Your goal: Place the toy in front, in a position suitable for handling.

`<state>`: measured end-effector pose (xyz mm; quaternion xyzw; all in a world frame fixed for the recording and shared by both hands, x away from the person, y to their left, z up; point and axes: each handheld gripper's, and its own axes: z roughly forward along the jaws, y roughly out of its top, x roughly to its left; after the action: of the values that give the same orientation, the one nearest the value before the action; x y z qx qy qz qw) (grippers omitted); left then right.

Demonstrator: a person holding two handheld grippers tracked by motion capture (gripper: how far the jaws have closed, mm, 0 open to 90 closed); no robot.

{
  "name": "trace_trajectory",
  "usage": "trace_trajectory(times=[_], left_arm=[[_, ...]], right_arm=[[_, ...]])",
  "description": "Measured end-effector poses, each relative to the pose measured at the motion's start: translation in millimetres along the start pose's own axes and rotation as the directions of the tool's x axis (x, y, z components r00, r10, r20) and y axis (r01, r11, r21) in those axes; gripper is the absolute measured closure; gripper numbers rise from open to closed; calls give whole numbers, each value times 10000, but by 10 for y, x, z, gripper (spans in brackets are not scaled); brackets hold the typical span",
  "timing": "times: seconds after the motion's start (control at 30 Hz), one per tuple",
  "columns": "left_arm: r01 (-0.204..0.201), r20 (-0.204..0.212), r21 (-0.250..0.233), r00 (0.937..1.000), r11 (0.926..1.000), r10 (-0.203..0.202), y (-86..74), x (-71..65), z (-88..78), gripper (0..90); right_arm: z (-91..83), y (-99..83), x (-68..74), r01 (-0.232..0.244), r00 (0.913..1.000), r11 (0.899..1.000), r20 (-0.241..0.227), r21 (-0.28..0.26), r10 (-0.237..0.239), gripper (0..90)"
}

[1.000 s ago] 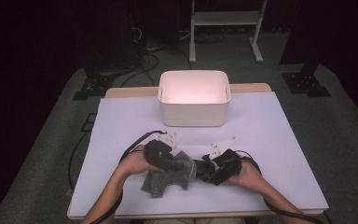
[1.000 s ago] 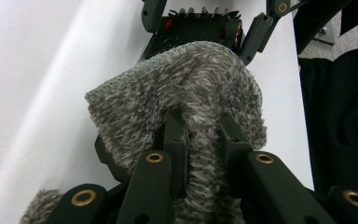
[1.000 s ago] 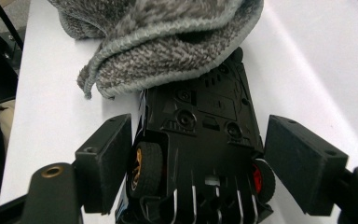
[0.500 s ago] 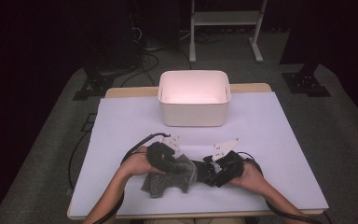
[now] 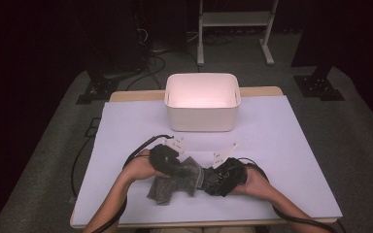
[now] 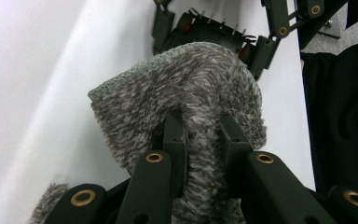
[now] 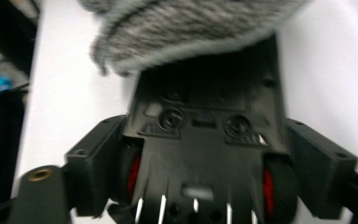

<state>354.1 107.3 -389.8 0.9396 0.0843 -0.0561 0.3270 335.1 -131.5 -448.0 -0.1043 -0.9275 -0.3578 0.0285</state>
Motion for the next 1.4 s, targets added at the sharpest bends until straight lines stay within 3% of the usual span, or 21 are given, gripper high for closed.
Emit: trace_trajectory(times=[0.1, 0.2, 0.3, 0.4, 0.47, 0.57, 0.73, 0.87, 1.0, 1.2, 1.4], left_arm=[[5, -19, 2, 10000, 10000, -5, -12, 12, -19, 770], [32, -53, -76, 10000, 10000, -32, -18, 7, -54, 770], [0, -74, -68, 10000, 10000, 0, -22, 1, -84, 770], [-10, -15, -197, 10000, 9998, 10, -22, -13, -99, 770], [-7, 56, -197, 10000, 9998, 8, -28, -17, -68, 770], [76, 143, -32, 9999, 10000, -75, -52, 8, 30, 770], [144, 393, 157, 9991, 9998, -151, -73, 27, 166, 771], [161, 355, 478, 9992, 9987, -178, -99, 20, 223, 771], [258, 390, 347, 9989, 9991, -272, -112, 31, 224, 771], [-88, 399, 278, 9992, 9996, 76, 5, -15, 253, 772], [-654, 751, 181, 9951, 9977, 638, 257, -62, 389, 777]], right_arm=[[28, 31, -22, 256, 9997, 9996, 39, 123, -256, 226], [34, 36, -78, 582, 9976, 9982, -376, 153, -576, 231], [29, 49, -89, 1307, 9904, 9913, -472, 127, -1300, 233], [19, 94, -81, 2002, 9783, 9786, -632, 471, -1971, 234], [14, 120, -81, 2207, 9732, 9742, -772, 475, -2167, 234], [15, 118, -93, 2039, 9759, 9783, -865, 362, -2002, 232], [13, 69, -90, 1216, 9900, 9920, -755, 334, -1189, 205], [-70, 7, -66, 1070, 9940, 9936, -282, 365, -1060, 180], [-144, -118, -63, 851, 9963, 9963, 99, 154, -852, 190], [-145, -137, -18, 961, 9950, 9954, 258, 63, -962, 217], [-125, -118, 17, 1101, 9929, 9938, 468, -138, -1094, 220]])
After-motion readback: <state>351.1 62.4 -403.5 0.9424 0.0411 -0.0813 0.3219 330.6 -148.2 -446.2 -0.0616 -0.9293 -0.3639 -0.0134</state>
